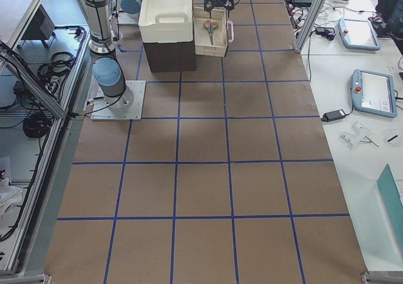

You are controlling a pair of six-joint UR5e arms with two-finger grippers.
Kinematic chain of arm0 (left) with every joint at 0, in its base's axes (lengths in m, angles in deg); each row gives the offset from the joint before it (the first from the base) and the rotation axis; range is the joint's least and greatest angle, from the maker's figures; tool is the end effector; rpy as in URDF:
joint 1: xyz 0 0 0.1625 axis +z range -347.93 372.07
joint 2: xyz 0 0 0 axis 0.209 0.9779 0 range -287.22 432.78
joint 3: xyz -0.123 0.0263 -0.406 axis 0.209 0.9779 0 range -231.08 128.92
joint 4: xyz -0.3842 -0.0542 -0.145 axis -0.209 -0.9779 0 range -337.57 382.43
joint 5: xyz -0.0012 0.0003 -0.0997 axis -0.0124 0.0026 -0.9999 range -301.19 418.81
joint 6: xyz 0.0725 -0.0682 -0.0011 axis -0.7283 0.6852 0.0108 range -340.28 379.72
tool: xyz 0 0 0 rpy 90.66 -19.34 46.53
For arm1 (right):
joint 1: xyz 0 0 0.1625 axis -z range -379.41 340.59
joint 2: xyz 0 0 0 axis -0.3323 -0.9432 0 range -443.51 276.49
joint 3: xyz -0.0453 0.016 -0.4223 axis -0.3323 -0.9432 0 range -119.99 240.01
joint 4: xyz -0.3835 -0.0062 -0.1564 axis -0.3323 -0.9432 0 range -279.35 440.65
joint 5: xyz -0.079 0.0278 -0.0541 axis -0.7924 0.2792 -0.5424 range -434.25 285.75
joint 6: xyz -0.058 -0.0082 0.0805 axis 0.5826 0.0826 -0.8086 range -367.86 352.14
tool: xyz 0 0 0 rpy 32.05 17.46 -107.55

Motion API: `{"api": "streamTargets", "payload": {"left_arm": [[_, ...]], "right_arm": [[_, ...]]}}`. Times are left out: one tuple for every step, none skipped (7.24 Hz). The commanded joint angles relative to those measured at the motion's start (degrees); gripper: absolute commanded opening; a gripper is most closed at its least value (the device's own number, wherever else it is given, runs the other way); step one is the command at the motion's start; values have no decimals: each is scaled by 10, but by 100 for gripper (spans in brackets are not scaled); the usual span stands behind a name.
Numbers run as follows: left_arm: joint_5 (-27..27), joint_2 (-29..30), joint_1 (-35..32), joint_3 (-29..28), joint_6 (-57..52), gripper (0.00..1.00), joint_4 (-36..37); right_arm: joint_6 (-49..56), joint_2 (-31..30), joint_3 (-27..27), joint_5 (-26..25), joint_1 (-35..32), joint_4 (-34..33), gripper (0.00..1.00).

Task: Put scissors in drawer and close it
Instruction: 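Open the right gripper and raise it away from the drawer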

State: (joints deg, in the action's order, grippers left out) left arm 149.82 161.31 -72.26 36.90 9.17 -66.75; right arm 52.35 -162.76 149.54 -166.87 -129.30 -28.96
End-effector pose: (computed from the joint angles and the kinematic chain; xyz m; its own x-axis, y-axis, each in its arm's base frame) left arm -0.0827 -0.4980 0.5195 -0.9960 0.0832 -0.0310 0.0852 0.9938 -0.0708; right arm 0.3183 -0.5013 0.4281 -0.1766 -0.9707 0.1631 -0.9842 0.1721 -0.0415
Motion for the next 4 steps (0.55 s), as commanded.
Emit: {"api": "streamTargets", "payload": {"left_arm": [[1, 2, 2, 0, -1, 100, 3], [0, -1, 2, 0, 0, 100, 3], [0, 1, 4, 0, -1, 100, 4], [-4, 1, 12, 0, 0, 100, 9]], "right_arm": [[-15, -68, 3, -1, 68, 57, 99], [-37, -92, 5, 3, 102, 89, 99], [-118, -120, 6, 2, 120, 115, 100], [-265, -136, 5, 0, 126, 138, 100]]}}
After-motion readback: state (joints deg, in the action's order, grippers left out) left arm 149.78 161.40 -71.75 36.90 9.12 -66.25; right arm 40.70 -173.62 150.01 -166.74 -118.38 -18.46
